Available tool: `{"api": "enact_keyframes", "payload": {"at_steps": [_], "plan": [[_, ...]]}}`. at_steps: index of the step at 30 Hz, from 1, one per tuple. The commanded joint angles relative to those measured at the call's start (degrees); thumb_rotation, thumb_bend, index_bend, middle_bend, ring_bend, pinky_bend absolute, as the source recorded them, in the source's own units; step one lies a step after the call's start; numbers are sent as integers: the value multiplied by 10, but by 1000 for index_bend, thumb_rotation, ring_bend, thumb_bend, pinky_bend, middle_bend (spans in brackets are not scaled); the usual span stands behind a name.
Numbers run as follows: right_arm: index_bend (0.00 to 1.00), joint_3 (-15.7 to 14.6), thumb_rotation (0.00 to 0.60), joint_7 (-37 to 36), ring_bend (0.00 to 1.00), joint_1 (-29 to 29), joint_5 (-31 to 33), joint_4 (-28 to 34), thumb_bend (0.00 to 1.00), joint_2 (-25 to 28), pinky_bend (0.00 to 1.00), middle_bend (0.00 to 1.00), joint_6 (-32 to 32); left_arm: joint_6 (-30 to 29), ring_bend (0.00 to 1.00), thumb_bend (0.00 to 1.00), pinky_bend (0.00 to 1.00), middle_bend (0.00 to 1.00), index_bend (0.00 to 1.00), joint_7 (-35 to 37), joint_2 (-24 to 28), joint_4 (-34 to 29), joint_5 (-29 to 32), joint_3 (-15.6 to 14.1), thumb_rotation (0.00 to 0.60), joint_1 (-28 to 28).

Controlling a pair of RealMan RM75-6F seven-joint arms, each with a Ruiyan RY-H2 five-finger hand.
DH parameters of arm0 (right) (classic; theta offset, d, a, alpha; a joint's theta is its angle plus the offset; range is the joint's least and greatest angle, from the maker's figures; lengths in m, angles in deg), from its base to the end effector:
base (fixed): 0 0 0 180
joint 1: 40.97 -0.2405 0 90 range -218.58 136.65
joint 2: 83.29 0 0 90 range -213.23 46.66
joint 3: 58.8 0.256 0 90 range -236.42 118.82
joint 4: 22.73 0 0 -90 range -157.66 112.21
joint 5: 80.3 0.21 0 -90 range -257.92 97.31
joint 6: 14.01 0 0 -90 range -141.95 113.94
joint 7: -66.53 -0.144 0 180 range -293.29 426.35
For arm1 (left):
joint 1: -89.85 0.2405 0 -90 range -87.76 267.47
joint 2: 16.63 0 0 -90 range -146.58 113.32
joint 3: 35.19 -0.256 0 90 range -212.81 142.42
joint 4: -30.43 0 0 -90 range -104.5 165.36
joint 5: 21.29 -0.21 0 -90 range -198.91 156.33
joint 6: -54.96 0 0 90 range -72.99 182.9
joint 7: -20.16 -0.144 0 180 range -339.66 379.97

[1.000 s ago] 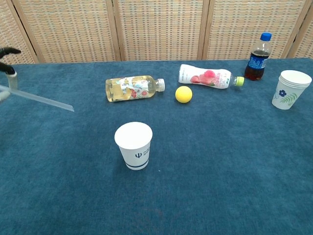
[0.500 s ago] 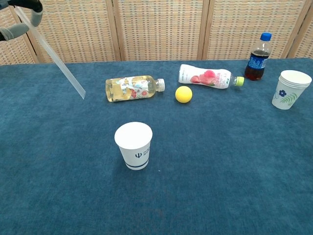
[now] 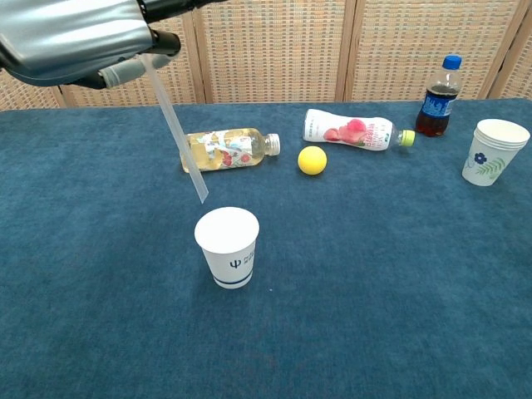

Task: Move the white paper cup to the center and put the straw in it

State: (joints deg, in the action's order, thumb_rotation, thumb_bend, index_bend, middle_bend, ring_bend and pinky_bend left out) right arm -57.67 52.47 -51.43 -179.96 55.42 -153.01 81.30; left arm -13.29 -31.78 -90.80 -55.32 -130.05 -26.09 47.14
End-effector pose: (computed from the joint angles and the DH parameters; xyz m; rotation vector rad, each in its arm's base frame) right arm -0.2916 -0.2015 0.1525 1.5525 -0.7303 1.2652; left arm -0.0997 0.3194 0.0707 -1.8580 0.6666 -0.8131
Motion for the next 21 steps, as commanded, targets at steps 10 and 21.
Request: {"api": "enact_keyframes", "payload": {"at_steps": [10,21], "plan": [[97,1,600,-9,0,0,3,0,95,3,0,0,-5,29,0,470,0,0,577,-43,-27,0,-14,-10,600,-17],[97,-1,600,-4,0,-2,2,0,95,2,0,0,-12,55,0,470,0,0,577,-77,-77,38,-23,-30,600,-26]]}}
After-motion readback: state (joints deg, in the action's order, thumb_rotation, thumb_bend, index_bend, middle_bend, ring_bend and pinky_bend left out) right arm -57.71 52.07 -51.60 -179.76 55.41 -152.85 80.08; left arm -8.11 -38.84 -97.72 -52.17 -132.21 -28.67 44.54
